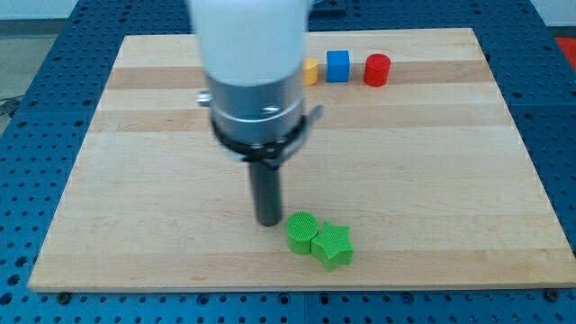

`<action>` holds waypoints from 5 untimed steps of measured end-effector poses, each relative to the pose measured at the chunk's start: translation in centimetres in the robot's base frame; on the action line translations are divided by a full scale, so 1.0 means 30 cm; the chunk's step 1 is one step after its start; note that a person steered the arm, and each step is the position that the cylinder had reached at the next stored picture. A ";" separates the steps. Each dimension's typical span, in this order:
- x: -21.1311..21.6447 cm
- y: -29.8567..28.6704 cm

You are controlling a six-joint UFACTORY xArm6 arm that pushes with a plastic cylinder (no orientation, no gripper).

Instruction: Move the red star at the bottom of the yellow heart

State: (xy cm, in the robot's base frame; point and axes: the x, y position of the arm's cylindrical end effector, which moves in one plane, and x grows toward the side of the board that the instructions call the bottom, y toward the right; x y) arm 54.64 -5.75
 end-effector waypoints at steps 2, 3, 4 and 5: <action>-0.274 -0.100; -0.324 -0.045; -0.336 -0.014; -0.356 0.001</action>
State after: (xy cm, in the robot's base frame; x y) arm 43.97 -5.73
